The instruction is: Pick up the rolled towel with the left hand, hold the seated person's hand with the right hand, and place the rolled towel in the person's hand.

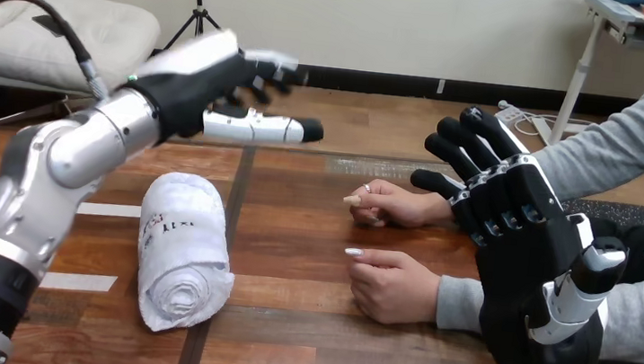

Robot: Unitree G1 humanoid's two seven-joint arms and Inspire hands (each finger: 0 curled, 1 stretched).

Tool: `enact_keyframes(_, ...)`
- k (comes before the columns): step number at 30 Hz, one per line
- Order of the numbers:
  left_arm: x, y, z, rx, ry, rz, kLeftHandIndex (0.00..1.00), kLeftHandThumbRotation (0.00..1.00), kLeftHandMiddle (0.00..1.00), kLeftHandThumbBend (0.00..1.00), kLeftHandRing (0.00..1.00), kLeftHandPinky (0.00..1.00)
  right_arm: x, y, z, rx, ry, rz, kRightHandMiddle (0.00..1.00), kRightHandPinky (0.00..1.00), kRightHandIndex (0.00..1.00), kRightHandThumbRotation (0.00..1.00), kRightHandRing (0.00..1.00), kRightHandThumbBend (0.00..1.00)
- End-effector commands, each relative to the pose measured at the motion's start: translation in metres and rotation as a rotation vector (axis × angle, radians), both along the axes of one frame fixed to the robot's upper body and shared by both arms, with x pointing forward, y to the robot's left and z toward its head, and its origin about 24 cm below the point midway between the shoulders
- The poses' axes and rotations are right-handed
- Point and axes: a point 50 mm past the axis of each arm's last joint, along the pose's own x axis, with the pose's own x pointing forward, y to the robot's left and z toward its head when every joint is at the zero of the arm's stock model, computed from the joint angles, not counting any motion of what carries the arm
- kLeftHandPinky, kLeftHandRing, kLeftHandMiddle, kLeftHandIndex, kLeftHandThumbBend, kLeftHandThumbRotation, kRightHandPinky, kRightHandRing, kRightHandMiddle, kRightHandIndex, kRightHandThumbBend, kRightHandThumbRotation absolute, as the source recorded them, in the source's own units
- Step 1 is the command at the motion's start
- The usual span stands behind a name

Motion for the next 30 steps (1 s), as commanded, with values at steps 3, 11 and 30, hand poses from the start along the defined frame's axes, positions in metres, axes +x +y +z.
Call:
enact_keyframes(3,0.003,0.014,0.007,0.046,-0.150,0.014,0.86,0.70,0.86,0.78,0.83,0.72,0.009,0.003,0.017,-0.003,-0.093,0.003,0.84,0.73,0.83,1.00,0.84,1.00)
enact_keyframes(11,0.006,0.020,-0.004,0.279,-0.257,-0.039,0.84,0.64,0.87,0.87,0.85,0.77,0.007,0.002,0.017,-0.001,-0.087,0.005,0.84,0.73,0.84,1.00,0.84,1.00)
enact_keyframes(30,0.009,0.045,-0.017,0.704,-0.271,-0.190,0.84,0.64,0.88,1.00,0.87,0.82,0.002,-0.001,0.015,-0.008,-0.080,-0.004,0.84,0.73,0.84,1.00,0.84,1.00)
